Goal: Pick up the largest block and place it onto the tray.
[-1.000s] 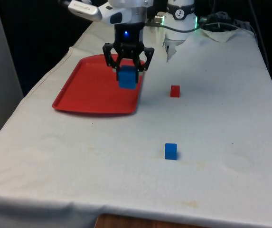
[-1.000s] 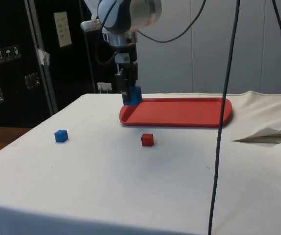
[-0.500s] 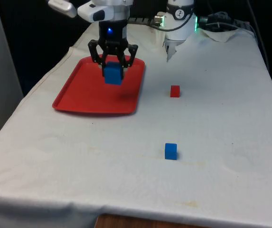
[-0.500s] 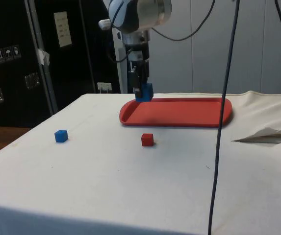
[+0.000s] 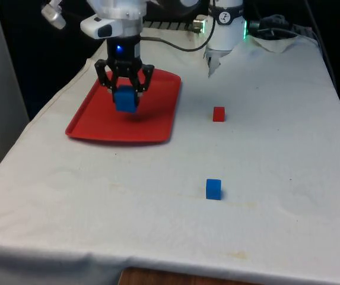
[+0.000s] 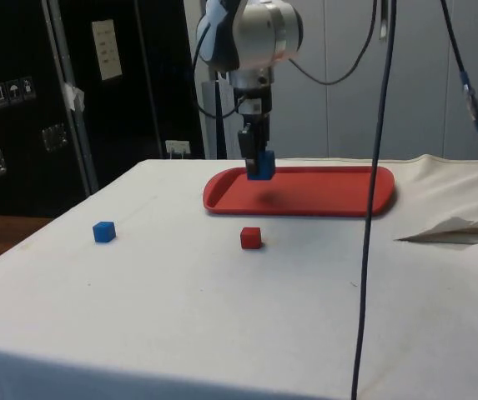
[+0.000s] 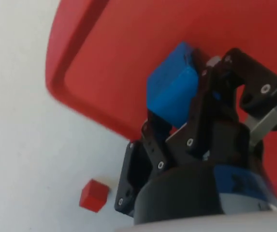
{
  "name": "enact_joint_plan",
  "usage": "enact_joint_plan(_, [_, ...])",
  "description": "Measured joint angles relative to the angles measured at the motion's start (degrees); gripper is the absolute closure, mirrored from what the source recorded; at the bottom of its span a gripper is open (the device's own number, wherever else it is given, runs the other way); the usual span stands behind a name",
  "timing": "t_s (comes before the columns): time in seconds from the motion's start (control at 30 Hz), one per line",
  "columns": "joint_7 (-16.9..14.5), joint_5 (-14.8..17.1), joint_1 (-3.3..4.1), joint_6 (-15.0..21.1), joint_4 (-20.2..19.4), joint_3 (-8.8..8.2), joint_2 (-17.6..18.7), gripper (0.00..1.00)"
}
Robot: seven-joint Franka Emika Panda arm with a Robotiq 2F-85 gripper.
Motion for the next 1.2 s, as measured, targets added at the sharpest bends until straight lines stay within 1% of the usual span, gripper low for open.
enact_joint_plan(0.07, [-2.06,2.01,-0.17,0.0,0.17,-0.46,1.03,1.0])
enact_joint_plan(0.1, [-2.06,2.01,-0.17,0.0,0.17,-0.46,1.03,1.0])
enact_joint_plan(0.13, [-3.84,3.67,-0.29,0.0,0.23,-0.92,1.95,1.0])
enact_joint_plan(0.2, [-5.39,5.04,-0.52,0.0,0.29,-1.38,2.69,1.0])
enact_joint_plan(0.23, [-5.39,5.04,-0.52,0.0,0.29,-1.38,2.69,1.0])
enact_joint_plan(0.33, [-7.62,6.88,-0.92,-0.06,0.29,-1.95,3.72,1.0])
enact_joint_plan(0.37, [-7.62,6.88,-0.92,-0.06,0.29,-1.95,3.72,1.0])
enact_joint_plan(0.4, [-8.37,7.51,-1.09,-0.06,0.29,-2.06,4.13,1.0])
enact_joint_plan(0.43, [-10.03,8.94,-1.43,-0.11,0.29,-2.41,4.93,1.0])
enact_joint_plan(0.57, [-13.46,12.26,-2.29,-0.23,0.63,-2.81,6.88,1.0])
enact_joint_plan(0.6, [-15.18,14.04,-2.69,-0.34,0.92,-2.86,8.02,1.0])
enact_joint_plan(0.63, [-15.99,14.95,-2.81,-0.4,1.03,-2.92,8.54,1.0])
enact_joint_plan(0.67, [-15.99,14.95,-2.81,-0.4,1.03,-2.92,8.54,1.0])
enact_joint_plan(0.7, [-16.73,15.87,-2.92,-0.52,1.2,-2.92,9.05,1.0])
enact_joint_plan(0.8, [-17.7,17.59,-2.81,-0.86,1.72,-3.04,9.8,1.0])
enact_joint_plan(1.0, [-17.7,17.59,-2.69,-1.03,1.66,-3.21,9.8,1.0])
enact_joint_plan(1.03, [-17.7,17.59,-2.64,-1.03,1.66,-3.21,9.8,0.98])
enact_joint_plan(1.07, [-17.7,17.59,-2.64,-1.03,1.66,-3.21,9.8,0.83])
enact_joint_plan(1.2, [-17.7,17.59,-2.64,-1.03,1.66,-3.21,9.8,0.44])
